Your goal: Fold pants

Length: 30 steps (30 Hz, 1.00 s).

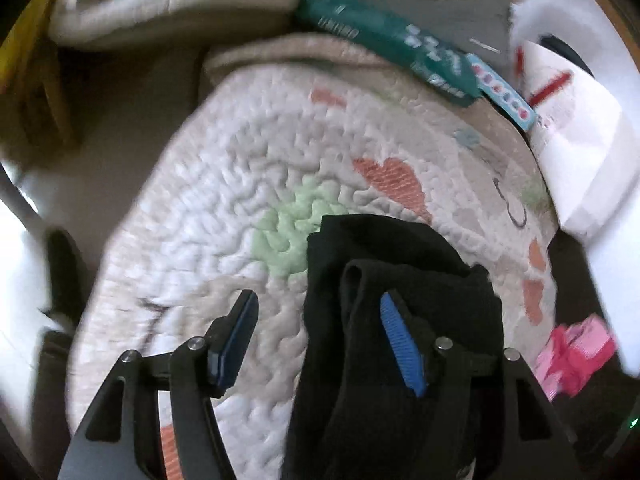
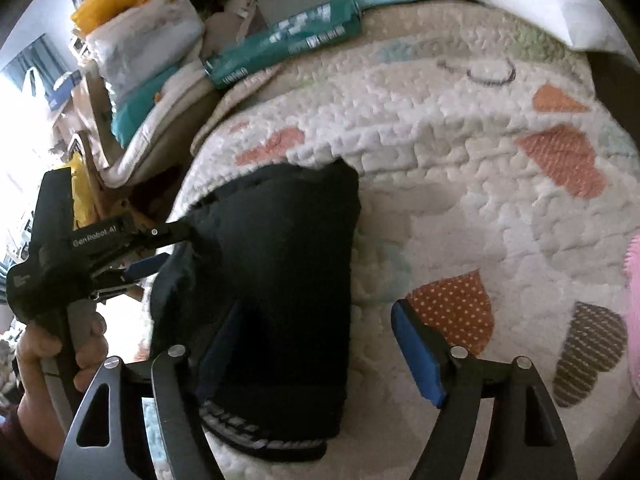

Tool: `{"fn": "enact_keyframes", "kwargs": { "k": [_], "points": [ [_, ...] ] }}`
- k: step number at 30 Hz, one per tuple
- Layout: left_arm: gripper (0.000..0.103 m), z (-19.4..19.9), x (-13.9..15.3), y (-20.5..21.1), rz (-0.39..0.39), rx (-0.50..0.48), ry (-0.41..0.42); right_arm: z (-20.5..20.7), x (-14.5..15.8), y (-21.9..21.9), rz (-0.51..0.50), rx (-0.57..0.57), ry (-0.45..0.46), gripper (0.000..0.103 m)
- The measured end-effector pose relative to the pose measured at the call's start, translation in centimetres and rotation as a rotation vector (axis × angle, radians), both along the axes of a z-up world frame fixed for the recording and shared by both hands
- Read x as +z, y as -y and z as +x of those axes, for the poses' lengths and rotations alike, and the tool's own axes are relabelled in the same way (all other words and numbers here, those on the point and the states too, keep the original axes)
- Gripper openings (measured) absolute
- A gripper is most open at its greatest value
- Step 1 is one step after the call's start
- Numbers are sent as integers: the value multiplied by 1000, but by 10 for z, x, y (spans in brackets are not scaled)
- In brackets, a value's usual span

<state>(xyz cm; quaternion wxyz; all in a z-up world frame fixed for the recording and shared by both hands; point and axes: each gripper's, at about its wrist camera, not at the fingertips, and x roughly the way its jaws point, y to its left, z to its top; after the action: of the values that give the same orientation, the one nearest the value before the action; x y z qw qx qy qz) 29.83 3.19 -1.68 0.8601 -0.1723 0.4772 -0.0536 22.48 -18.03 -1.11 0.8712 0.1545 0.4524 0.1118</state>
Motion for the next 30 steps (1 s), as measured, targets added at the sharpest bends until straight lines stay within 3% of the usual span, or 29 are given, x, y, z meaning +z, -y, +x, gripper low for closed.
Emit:
{"fn": "enact_keyframes", "kwargs": {
  "k": [7, 14, 19, 23, 30],
  "points": [
    [67, -113, 43, 1, 167, -10, 129, -69, 31, -12, -40, 11, 58, 81],
    [71, -211, 28, 7, 231, 73, 175, -142, 20, -15, -15, -45, 56, 81],
    [71, -250, 8, 14, 227, 66, 137, -181, 11, -24, -92, -55, 87, 81],
    [71, -276, 15, 22, 278, 56, 197, -198, 16, -28, -124, -72, 120, 81],
    [76, -291, 37, 23, 294, 69, 269, -213, 27, -30, -160, -92, 176, 82]
  ]
}}
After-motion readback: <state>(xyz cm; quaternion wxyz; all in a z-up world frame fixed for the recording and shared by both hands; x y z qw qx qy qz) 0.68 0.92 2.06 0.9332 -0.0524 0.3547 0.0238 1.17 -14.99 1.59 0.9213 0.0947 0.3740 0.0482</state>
